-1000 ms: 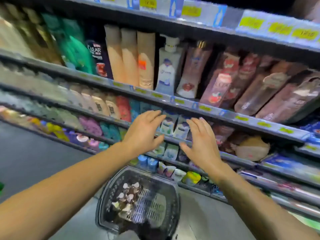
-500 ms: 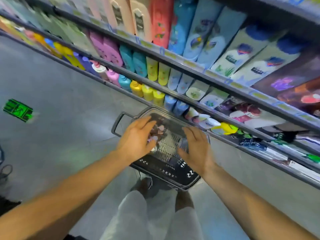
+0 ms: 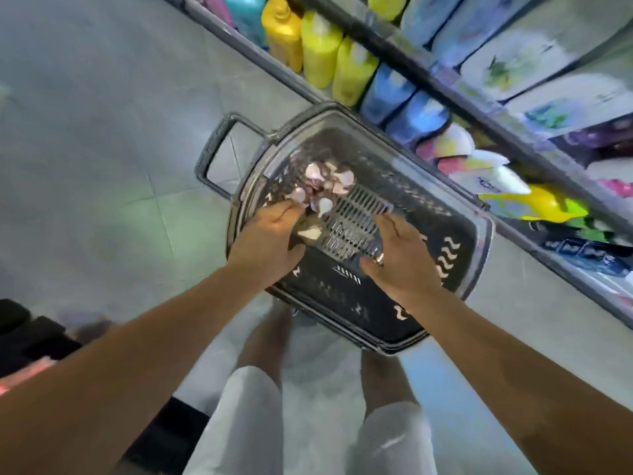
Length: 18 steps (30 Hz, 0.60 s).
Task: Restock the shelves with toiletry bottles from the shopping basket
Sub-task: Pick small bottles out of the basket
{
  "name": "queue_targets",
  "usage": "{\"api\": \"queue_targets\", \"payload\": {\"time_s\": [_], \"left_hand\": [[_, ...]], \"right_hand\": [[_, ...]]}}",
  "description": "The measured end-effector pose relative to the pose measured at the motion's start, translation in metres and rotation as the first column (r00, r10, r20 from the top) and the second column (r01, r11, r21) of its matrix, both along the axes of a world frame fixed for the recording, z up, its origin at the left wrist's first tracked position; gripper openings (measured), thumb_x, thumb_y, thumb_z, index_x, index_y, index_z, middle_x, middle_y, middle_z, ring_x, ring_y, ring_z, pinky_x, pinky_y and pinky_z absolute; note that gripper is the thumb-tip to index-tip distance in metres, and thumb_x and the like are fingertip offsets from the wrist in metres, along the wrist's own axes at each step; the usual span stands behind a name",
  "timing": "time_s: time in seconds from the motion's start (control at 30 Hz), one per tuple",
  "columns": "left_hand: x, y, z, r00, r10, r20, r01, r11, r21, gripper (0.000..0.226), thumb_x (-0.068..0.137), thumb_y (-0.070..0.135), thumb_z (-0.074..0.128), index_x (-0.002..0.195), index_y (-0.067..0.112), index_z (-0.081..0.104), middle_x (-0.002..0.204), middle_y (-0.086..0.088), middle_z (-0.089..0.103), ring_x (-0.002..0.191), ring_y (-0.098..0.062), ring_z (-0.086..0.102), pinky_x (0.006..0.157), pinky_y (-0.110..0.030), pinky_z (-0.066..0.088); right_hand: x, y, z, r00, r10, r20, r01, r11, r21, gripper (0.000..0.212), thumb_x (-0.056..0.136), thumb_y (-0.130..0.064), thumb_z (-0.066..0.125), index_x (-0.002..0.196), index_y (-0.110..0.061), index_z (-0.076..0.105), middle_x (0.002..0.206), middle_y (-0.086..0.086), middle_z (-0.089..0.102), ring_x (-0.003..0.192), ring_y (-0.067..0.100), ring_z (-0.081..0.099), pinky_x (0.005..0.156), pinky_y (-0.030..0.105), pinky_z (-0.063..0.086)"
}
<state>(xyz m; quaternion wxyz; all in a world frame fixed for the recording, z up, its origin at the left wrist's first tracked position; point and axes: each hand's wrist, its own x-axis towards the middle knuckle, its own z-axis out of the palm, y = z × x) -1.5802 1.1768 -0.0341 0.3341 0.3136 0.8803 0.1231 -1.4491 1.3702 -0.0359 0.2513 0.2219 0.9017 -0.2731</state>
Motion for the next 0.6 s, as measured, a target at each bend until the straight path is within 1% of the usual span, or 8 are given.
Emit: {"api": "queue_targets", "payload": {"time_s": [0.1, 0.17, 0.27, 0.4, 0.43, 0.53, 0.6], "left_hand": [[-0.003, 0.013, -0.048, 0.999, 0.013, 0.034, -0.011, 0.998, -0.06, 0.058, 0.088, 0.03, 0.063, 0.141, 0.017, 0.046, 0.144, -0.005, 0.048, 0.129, -0.03, 0.046, 0.106, -0.042, 0.042], [-0.004, 0.02, -0.08, 0.998, 0.019, 0.056, -0.014, 0.996, -0.085, 0.06, 0.087, 0.028, 0.064, 0.143, 0.019, 0.043, 0.144, -0.004, 0.046, 0.128, -0.031, 0.046, 0.101, -0.044, 0.046], [-0.006, 0.031, -0.128, 0.997, 0.011, 0.081, -0.006, 0.998, -0.061, 0.062, 0.087, 0.022, 0.063, 0.145, 0.018, 0.042, 0.144, -0.007, 0.047, 0.126, -0.034, 0.048, 0.096, -0.046, 0.049], [-0.005, 0.047, -0.181, 0.996, -0.005, 0.084, 0.006, 1.0, -0.008, 0.058, 0.085, 0.015, 0.064, 0.14, 0.019, 0.046, 0.127, -0.01, 0.057, 0.108, -0.034, 0.06, 0.084, -0.047, 0.054], [-0.004, 0.05, -0.193, 0.996, -0.004, 0.086, 0.005, 1.0, -0.01, 0.058, 0.085, 0.015, 0.064, 0.139, 0.021, 0.045, 0.125, -0.01, 0.058, 0.105, -0.032, 0.061, 0.083, -0.047, 0.055], [0.001, 0.058, -0.228, 0.998, -0.008, 0.067, 0.012, 0.998, -0.061, 0.057, 0.085, 0.017, 0.064, 0.139, 0.022, 0.044, 0.12, -0.008, 0.059, 0.101, -0.028, 0.062, 0.078, -0.038, 0.052], [0.004, 0.064, -0.245, 0.998, -0.008, 0.058, 0.012, 0.998, -0.07, 0.058, 0.084, 0.016, 0.066, 0.138, 0.021, 0.046, 0.126, -0.008, 0.057, 0.107, -0.028, 0.061, 0.079, -0.037, 0.051]], "right_hand": [[-0.005, 0.006, -0.05, 1.0, 0.01, 0.011, -0.009, 1.0, -0.027, 0.071, 0.083, -0.029, 0.072, 0.143, -0.009, 0.04, 0.145, 0.014, 0.041, 0.133, 0.034, 0.037, 0.111, 0.042, 0.031], [-0.011, 0.011, -0.084, 1.0, 0.008, 0.006, -0.007, 0.999, -0.052, 0.069, 0.084, -0.029, 0.071, 0.142, -0.007, 0.041, 0.143, 0.015, 0.042, 0.131, 0.035, 0.04, 0.109, 0.043, 0.034], [-0.027, 0.015, -0.134, 1.0, 0.007, -0.016, -0.008, 0.998, -0.069, 0.067, 0.084, -0.031, 0.07, 0.14, -0.011, 0.041, 0.142, 0.011, 0.044, 0.13, 0.031, 0.042, 0.108, 0.042, 0.036], [-0.049, 0.015, -0.19, 0.997, -0.046, -0.068, 0.041, 0.997, -0.064, 0.069, 0.085, -0.028, 0.069, 0.144, -0.012, 0.037, 0.145, 0.011, 0.04, 0.131, 0.03, 0.042, 0.106, 0.039, 0.036], [-0.054, 0.015, -0.202, 0.994, -0.061, -0.086, 0.055, 0.996, -0.066, 0.068, 0.085, -0.027, 0.07, 0.143, -0.011, 0.037, 0.145, 0.011, 0.039, 0.129, 0.03, 0.044, 0.105, 0.039, 0.039], [-0.068, 0.018, -0.234, 0.982, -0.112, -0.149, 0.096, 0.989, -0.108, 0.068, 0.084, -0.024, 0.069, 0.143, -0.014, 0.037, 0.145, 0.008, 0.037, 0.123, 0.029, 0.049, 0.1, 0.042, 0.046], [-0.075, 0.021, -0.254, 0.979, -0.111, -0.171, 0.095, 0.99, -0.104, 0.069, 0.084, -0.019, 0.07, 0.144, -0.015, 0.036, 0.147, 0.008, 0.036, 0.119, 0.029, 0.053, 0.097, 0.043, 0.048]]}}
